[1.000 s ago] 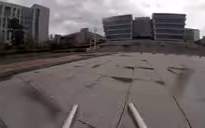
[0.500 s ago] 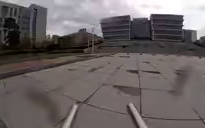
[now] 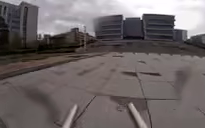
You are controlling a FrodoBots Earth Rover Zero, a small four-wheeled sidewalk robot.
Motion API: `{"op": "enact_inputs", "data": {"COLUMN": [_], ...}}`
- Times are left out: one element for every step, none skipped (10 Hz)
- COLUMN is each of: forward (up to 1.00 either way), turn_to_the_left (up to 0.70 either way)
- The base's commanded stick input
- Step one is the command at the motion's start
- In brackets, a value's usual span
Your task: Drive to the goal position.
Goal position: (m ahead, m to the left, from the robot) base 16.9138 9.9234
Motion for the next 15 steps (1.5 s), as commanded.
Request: {"op": "enact_inputs", "data": {"forward": [1.00, 1.00, 1.00, 1.00, 1.00, 1.00, 1.00, 1.00, 1.00, 1.00, 1.00, 1.00, 1.00, 1.00, 1.00], "turn_to_the_left": [-0.27, -0.27, -0.27, -0.27, -0.27, -0.15, 0.00, 0.00, 0.00, 0.00, 0.00, 0.00, 0.00, 0.00, 0.00]}}
